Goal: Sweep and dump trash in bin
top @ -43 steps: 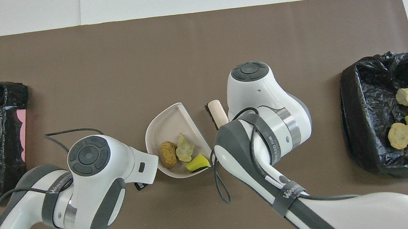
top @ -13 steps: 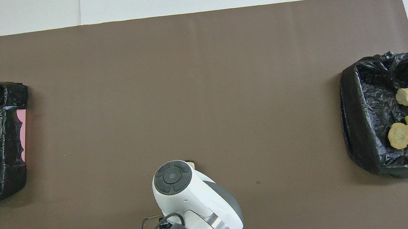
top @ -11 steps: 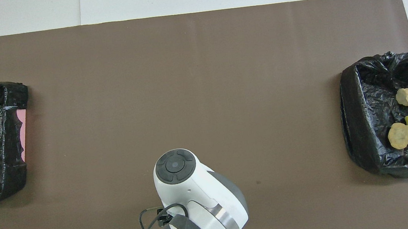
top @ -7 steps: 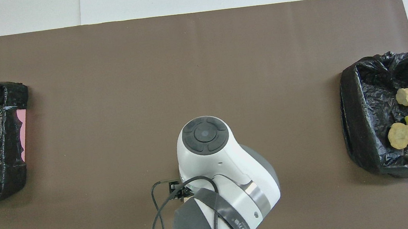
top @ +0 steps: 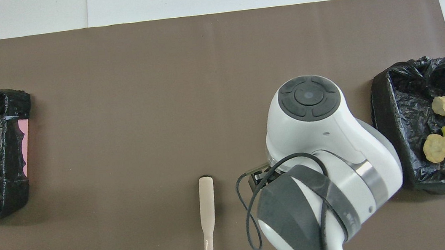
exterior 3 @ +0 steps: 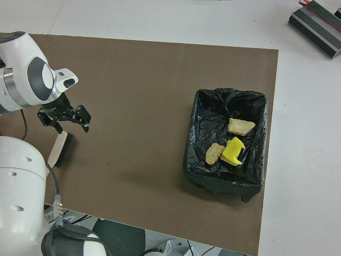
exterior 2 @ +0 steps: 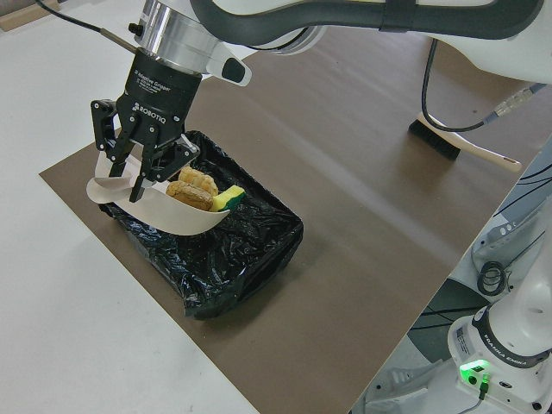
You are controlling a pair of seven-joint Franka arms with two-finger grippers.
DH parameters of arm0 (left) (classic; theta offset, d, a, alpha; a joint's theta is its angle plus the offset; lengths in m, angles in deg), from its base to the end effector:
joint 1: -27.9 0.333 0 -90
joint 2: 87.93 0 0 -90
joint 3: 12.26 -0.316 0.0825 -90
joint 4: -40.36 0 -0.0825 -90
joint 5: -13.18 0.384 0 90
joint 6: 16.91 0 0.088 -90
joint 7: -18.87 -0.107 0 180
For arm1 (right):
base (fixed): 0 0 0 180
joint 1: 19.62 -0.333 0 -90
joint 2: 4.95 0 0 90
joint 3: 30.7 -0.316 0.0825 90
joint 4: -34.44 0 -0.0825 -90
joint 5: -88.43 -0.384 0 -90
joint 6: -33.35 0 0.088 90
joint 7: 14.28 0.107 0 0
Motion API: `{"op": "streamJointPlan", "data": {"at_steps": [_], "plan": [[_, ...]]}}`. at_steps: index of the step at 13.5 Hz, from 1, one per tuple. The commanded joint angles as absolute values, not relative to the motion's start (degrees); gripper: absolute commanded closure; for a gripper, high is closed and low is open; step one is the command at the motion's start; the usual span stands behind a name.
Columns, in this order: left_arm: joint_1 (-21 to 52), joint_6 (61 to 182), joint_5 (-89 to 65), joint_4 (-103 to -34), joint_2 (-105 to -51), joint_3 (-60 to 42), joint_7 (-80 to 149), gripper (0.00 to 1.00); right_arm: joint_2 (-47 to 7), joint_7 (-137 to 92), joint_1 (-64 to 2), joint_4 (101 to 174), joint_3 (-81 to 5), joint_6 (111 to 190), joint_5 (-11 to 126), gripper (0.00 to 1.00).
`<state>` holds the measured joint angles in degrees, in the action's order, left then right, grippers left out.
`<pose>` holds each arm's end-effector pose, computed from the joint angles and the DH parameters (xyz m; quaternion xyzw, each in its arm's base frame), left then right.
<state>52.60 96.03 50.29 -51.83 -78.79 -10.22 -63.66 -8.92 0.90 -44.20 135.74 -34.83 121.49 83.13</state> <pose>0.5701 0.2817 0.5628 -0.7716 0.5519 0.1811 0.2595 0.4771 0.2719 0.4934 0.9814 0.1113 -0.1560 0.0107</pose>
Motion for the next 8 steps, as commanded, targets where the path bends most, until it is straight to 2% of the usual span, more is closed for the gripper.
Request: {"op": "streamJointPlan", "data": {"at_steps": [1,6,8], "plan": [[52.2,97.9,51.8,-54.5,-81.0,-10.9,-64.7,1.00,-8.0,-4.5,-40.5,134.0,-35.1,120.4,84.9,0.00],[50.5,100.6,56.9,-56.1,-81.5,-10.8,-64.8,1.00,-9.1,-11.9,-30.6,127.6,-34.3,121.5,88.3,0.00],[48.7,105.1,60.5,-55.4,-80.8,-10.5,-65.5,1.00,-9.3,-14.0,-26.0,127.0,-34.2,124.3,90.7,0.00]]}}
